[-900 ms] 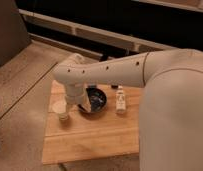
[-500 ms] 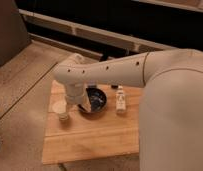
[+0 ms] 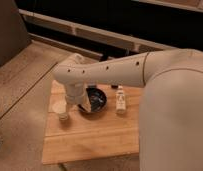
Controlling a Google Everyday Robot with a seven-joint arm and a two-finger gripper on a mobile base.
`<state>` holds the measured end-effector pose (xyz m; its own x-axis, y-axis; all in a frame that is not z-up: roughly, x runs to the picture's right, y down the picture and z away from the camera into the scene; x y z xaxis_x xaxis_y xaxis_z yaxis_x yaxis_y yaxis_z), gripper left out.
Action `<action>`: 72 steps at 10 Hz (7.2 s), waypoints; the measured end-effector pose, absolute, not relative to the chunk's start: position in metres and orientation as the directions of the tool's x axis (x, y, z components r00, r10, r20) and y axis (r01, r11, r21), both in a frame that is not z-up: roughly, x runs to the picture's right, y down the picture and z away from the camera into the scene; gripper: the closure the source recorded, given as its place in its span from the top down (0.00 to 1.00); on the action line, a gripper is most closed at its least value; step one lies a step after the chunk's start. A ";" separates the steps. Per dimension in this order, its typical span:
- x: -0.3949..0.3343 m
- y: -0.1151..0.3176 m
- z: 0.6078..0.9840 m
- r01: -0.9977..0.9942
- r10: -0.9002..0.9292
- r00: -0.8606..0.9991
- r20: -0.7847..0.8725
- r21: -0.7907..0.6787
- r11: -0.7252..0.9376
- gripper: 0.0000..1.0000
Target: Place the eraser on the white sponge
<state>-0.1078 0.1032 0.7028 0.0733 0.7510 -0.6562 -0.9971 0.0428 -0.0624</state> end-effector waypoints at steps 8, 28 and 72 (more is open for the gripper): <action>-0.108 0.103 0.703 -0.997 0.751 0.073 -0.656 -0.062 0.043 0.65; -0.132 0.031 0.689 -0.961 0.965 0.190 -0.180 -0.233 0.146 0.65; 0.109 -0.057 1.061 -0.995 0.884 -0.046 -0.465 -0.053 -0.080 0.03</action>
